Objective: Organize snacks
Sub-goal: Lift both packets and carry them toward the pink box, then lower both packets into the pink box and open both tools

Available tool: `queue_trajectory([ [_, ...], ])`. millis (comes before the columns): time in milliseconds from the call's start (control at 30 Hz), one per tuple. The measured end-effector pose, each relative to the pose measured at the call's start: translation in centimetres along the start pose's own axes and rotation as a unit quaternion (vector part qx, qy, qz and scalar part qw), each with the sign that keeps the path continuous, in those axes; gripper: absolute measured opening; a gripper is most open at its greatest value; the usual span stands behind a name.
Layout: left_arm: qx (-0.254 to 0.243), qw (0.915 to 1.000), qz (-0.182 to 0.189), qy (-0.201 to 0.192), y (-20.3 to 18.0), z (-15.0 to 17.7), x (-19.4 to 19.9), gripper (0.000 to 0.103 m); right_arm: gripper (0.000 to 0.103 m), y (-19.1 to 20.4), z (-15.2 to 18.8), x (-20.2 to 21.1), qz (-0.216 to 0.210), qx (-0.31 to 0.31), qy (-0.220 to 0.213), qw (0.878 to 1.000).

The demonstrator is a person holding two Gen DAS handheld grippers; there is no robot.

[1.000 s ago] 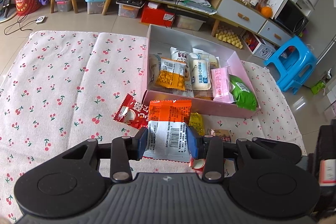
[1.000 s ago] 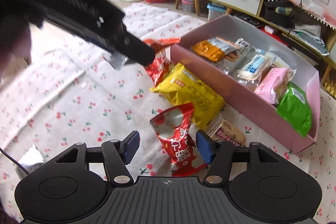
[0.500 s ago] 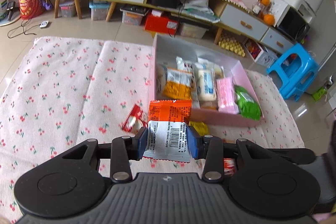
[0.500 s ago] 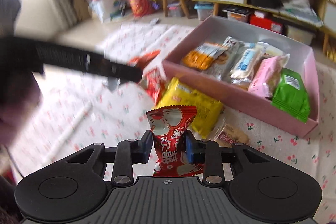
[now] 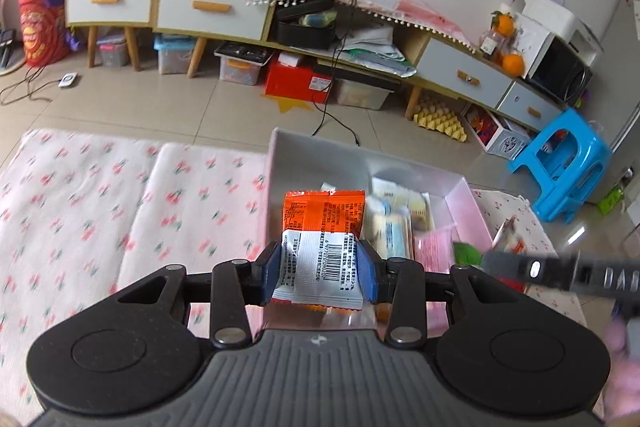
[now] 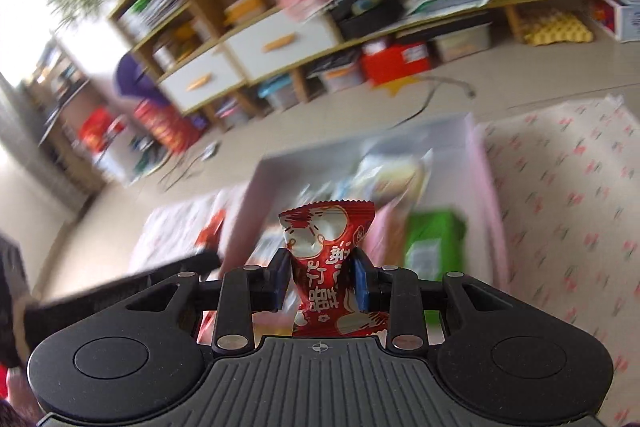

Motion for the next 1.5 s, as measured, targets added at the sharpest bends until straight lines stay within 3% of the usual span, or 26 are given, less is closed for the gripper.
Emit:
queue_trajectory([
  [233, -0.023, 0.9997, -0.003, -0.004, -1.1, -1.9, -3.3, 0.038, 0.032, -3.9, -4.5, -3.2, 0.051, -0.017, -0.015, 0.998],
  [567, -0.039, 0.9991, -0.015, -0.01, -0.6, -2.5, -4.3, 0.042, 0.035, -5.7, -5.9, -5.2, 0.071, -0.014, -0.027, 0.997],
  [633, -0.043, 0.9988, -0.014, -0.015, -0.8, -2.7, -4.1, 0.056, 0.047, -5.9, -5.8, -5.3, 0.071, -0.019, -0.024, 0.997],
  [667, -0.045, 0.9987, -0.012, -0.018, -0.9, -2.7, -3.9, 0.059, 0.064, -6.0, -5.8, -5.2, 0.069, -0.026, -0.023, 0.997],
  [700, -0.047, 0.9986, -0.012, -0.022, -0.9, -2.7, -3.7, 0.065, 0.069, -6.0, -5.7, -5.0, 0.064, -0.031, -0.025, 0.997],
  [1067, -0.072, 0.9969, -0.022, -0.021, -2.4, -1.9, -0.9, 0.08, 0.07, -4.3, -4.5, -1.4, 0.057, -0.007, -0.028, 0.998],
  [1233, -0.078, 0.9962, -0.028, -0.025, -2.6, -1.1, 1.3, 0.091, 0.076, -3.3, -3.4, 1.1, 0.054, -0.004, -0.034, 0.998],
  [1500, -0.077, 0.9953, -0.056, -0.021, -1.4, 0.9, 4.1, 0.099, 0.083, -1.5, -0.8, 4.2, 0.047, 0.014, -0.036, 0.998],
])
Point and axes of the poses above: each gripper's, at about its wrist camera, not at the fingertips, and x roughly against the way its jaws point, y to its left, z to its underside, the point moved 10 cm from there along -x, roughly the way its jaws point, and after that the axes turned 9 degrees about y, right-handed, at the moved point
